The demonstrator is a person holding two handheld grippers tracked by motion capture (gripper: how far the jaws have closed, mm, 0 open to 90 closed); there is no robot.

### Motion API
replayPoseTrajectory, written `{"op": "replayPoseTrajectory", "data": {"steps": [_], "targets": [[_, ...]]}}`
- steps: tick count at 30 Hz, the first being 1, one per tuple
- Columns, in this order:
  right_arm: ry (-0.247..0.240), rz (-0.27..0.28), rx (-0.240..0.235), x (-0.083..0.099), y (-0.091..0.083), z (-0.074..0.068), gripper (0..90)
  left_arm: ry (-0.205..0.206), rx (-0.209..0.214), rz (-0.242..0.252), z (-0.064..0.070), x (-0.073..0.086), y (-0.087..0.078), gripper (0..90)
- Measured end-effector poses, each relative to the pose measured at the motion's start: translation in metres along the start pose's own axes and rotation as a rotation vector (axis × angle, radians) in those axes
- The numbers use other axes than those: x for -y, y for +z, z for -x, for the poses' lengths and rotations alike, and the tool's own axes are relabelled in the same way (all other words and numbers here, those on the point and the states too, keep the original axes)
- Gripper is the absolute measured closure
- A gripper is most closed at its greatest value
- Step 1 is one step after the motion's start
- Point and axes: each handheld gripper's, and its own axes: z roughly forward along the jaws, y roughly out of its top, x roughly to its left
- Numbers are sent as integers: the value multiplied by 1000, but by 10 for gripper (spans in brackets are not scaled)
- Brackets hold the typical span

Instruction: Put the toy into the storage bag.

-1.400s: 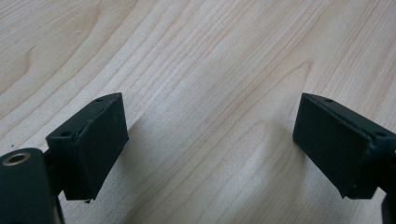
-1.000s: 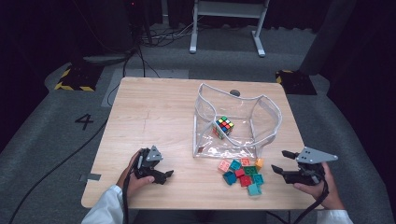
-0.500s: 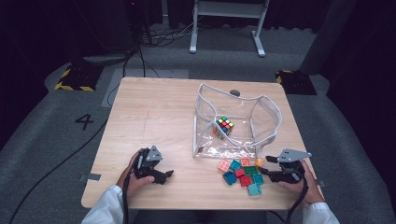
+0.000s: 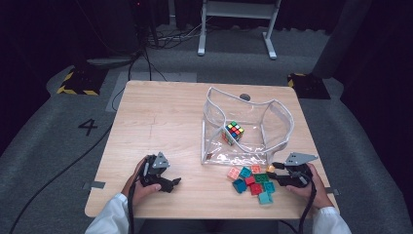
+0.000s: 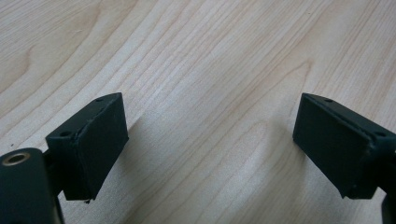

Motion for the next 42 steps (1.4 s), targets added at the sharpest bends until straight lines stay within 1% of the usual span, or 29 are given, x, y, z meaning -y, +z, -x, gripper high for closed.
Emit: {"op": "replayPoseTrajectory", "data": {"steps": [2,3,4,5,6,7,8,10,13,14,15,16,17,18,21,23,25,26,27,28,29,31,33,34,35,37,38,39,42], "targets": [[1,0,3,1,4,0,539,0,0,0,0,0,0,103],[8,-2,-5,2,5,0,549,0,0,0,0,0,0,103],[8,-2,-5,2,5,0,549,0,0,0,0,0,0,103],[13,9,-21,4,3,1,578,-2,0,2,0,0,0,103],[13,9,-21,4,3,1,578,-2,0,2,0,0,0,103],[7,30,-20,5,-1,1,588,-2,0,3,0,0,0,103],[-1,35,-12,6,-3,1,589,0,0,0,0,0,0,103],[5,46,1,7,-8,2,589,0,0,0,0,0,0,103],[32,66,12,9,-17,6,589,-2,0,2,0,0,0,103],[32,66,12,9,-17,6,589,-2,0,2,0,0,0,103],[49,74,38,8,-27,11,590,-2,0,2,0,0,0,103],[49,74,38,8,-27,11,590,-2,0,2,0,0,0,103],[64,98,33,7,-37,14,590,-1,0,0,0,0,0,103],[68,117,38,7,-43,17,590,0,0,0,0,0,0,103],[84,152,68,3,-58,23,590,-3,0,2,0,0,0,103],[96,172,84,-1,-68,29,590,-2,0,2,0,0,0,103],[97,186,99,-6,-76,33,590,-2,0,2,0,0,0,104],[97,186,99,-6,-76,33,590,-2,0,2,0,0,0,104],[87,190,113,-12,-83,35,590,-2,0,2,0,0,0,103],[87,190,113,-12,-83,35,590,-2,0,2,0,0,0,103],[75,193,131,-20,-91,37,590,-2,0,2,0,0,0,103],[69,205,141,-27,-97,39,591,-2,0,2,0,0,0,103],[64,221,146,-36,-105,41,590,-3,0,2,0,0,0,103],[64,221,146,-36,-105,41,590,-3,0,2,0,0,0,103],[52,238,155,-47,-113,43,591,0,0,1,0,0,0,103],[46,250,159,-54,-119,44,590,-3,-1,2,0,0,0,103],[46,250,159,-54,-119,44,590,-3,-1,2,0,0,0,103],[37,261,159,-64,-124,45,590,-3,0,2,0,0,0,103],[26,271,158,-75,-127,47,590,-2,0,2,0,0,0,103]]}}
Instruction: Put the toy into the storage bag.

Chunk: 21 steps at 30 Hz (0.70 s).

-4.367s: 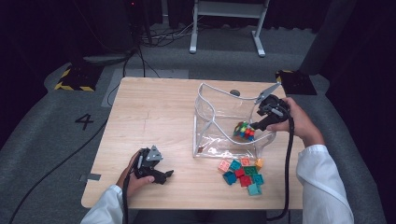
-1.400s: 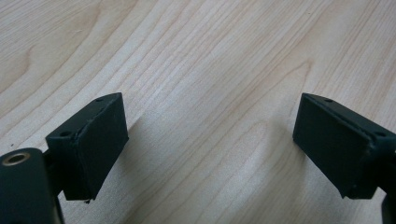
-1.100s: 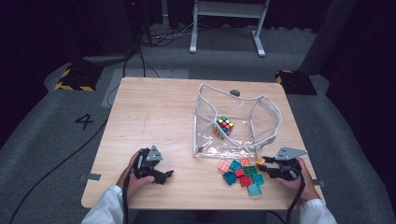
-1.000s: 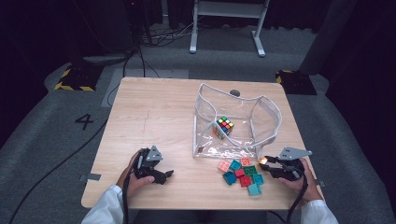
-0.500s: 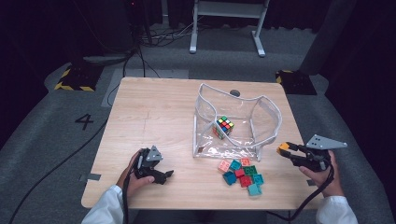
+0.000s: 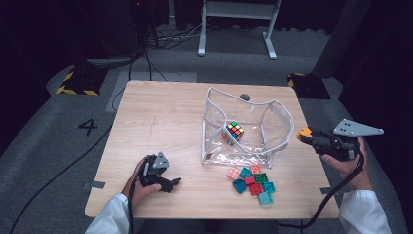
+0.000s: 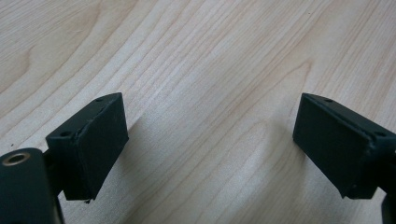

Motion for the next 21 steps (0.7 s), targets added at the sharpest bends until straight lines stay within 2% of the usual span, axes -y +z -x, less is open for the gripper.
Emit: {"op": "replayPoseTrajectory", "data": {"steps": [4,10,16,21], "targets": [[-11,-1,2,-13,1,2,590,0,0,0,0,0,0,103],[-21,25,-29,-29,3,2,590,0,0,0,0,0,0,103],[-44,12,-41,-46,18,1,590,0,0,0,0,0,0,103],[-64,-7,-76,-59,35,-4,590,1,0,0,0,0,0,103]]}}
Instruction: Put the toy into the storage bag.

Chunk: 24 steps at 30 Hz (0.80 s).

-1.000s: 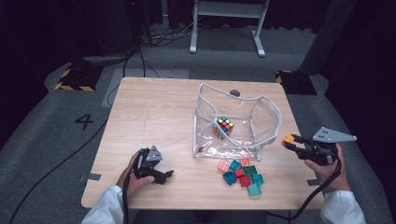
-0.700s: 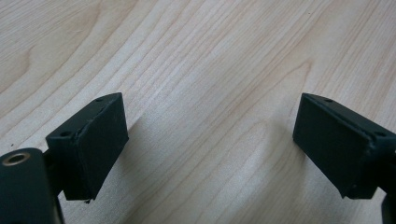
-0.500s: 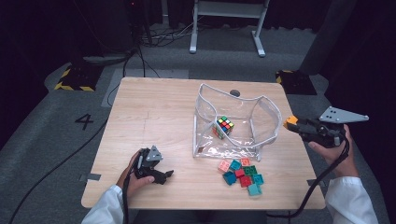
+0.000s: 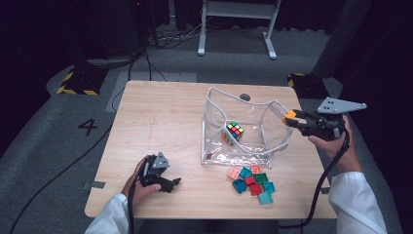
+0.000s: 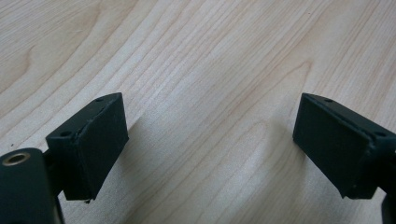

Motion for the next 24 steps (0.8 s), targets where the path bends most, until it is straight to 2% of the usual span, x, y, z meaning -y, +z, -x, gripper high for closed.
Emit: {"op": "replayPoseTrajectory", "data": {"steps": [5,7,9,10,13,14,15,16,19,22,23,24], "targets": [[-28,-28,-25,-9,14,-4,590,-2,7,-5,0,0,0,104],[-47,-58,-42,-14,25,-8,590,-4,8,-3,0,0,0,104],[-51,-72,-47,-16,29,-9,590,-2,7,-4,0,0,0,104],[-60,-97,-59,-18,39,-9,590,-2,7,-4,0,0,0,104],[-65,-112,-70,-20,47,-10,590,-2,7,-4,0,0,0,104],[-73,-140,-81,-21,56,-10,590,-4,8,-3,0,0,0,104],[-73,-140,-81,-21,56,-10,590,-4,8,-3,0,0,0,104],[-85,-179,-89,-22,66,-11,590,-2,7,-5,0,0,0,104],[-114,-227,-88,-22,76,-12,590,1,11,2,0,0,0,104],[-120,-262,-100,-23,83,-14,590,6,14,0,0,0,0,104],[-141,-301,-98,-24,93,-16,590,9,14,-1,0,0,0,104],[-150,-317,-98,-25,95,-16,590,11,15,-2,0,0,0,104]]}}
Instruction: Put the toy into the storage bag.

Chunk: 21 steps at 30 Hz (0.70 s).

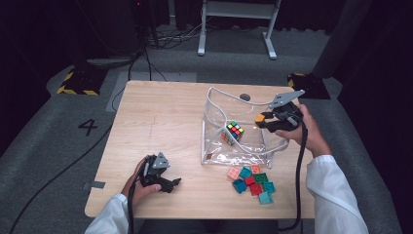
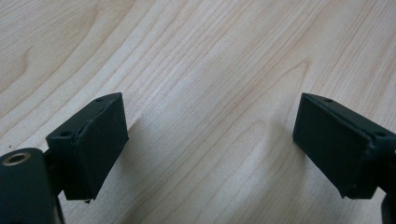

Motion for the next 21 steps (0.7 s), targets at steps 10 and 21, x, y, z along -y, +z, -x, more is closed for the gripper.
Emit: {"op": "replayPoseTrajectory", "data": {"steps": [10,21], "targets": [[-63,-189,25,-3,19,4,590,10,-7,3,0,0,0,104],[-63,-263,53,14,5,13,589,16,-2,2,0,0,0,104]]}}
